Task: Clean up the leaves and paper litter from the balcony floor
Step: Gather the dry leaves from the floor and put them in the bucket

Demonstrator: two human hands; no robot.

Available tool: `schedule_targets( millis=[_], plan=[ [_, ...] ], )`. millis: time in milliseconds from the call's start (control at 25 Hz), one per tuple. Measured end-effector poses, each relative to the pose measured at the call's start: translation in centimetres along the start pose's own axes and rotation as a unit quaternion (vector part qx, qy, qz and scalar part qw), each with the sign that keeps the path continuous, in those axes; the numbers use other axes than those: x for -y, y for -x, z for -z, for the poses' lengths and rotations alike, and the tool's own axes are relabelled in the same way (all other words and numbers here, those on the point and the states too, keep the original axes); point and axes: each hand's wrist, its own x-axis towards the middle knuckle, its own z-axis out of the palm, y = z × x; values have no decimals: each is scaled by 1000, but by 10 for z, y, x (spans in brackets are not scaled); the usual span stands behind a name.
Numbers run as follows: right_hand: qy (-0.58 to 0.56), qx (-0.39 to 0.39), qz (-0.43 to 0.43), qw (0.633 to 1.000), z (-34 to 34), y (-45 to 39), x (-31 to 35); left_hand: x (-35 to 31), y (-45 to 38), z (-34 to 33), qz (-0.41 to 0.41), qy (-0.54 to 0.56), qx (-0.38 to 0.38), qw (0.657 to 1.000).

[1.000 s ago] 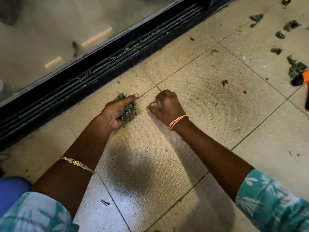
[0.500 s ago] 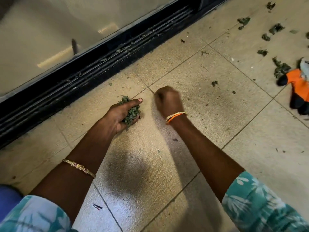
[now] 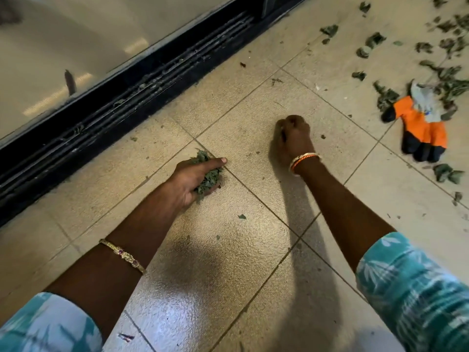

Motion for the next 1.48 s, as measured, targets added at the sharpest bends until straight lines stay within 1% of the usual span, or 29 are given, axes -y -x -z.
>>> schedule_targets(
  millis=[40, 120, 280, 400, 480, 520, 560, 640, 720, 760, 800, 840, 920, 1040, 1160, 1240, 1360, 1480],
  plan=[
    [-7, -16, 40, 999, -9, 13, 8, 0, -1, -2, 1, 3, 3, 1000],
    [-29, -28, 91, 995, -22, 37, 23, -1, -4, -4, -1, -4, 7, 1000],
    [6, -21, 214, 976, -40, 71, 32, 0, -9, -10, -3, -11, 0, 1000],
    [-18, -28, 239, 970, -32, 87, 16, -1, -11, -16, -1, 0, 1, 1000],
    [-2, -40, 263, 964, -20, 90, 8, -2, -11, -20, 2, -8, 12, 1000],
    [3, -34, 259, 965, -12, 88, 6, -2, -10, -23, 4, -11, 21, 1000],
    [-3, -35, 235, 971, -2, 83, 1, -2, -10, -27, 3, -10, 27, 1000],
    [-38, -79, 145, 986, 21, 66, -15, -3, -8, -32, 0, -12, 31, 999],
    [-65, -130, 31, 989, 47, 45, -41, -3, -8, -35, -4, -16, 32, 999],
    [-53, -133, -22, 989, 57, 35, -53, -3, -7, -35, -6, -15, 30, 999],
    [-32, -116, -62, 991, 63, 25, -64, -3, -7, -36, -5, -16, 26, 1000],
    [-16, -91, -81, 992, 63, 18, -72, -2, -7, -37, -2, -19, 22, 1000],
    [3, -60, -65, 996, 55, 12, -73, -2, -6, -40, -6, -26, 16, 1000],
    [31, -46, 20, 998, 32, 24, -57, -3, -6, -46, -7, -28, 24, 999],
    [16, -22, 83, 996, 13, 51, -28, -4, -7, -46, -8, -36, 18, 999],
    [13, -12, 108, 994, 1, 72, -6, -4, -9, -42, -4, -42, 14, 999],
    [19, -5, 107, 994, -2, 90, 15, -2, -10, -37, -7, -33, 10, 999],
    [40, 21, 51, 998, 8, 82, 29, -1, -8, -37, -8, -32, 9, 999]
  ],
)
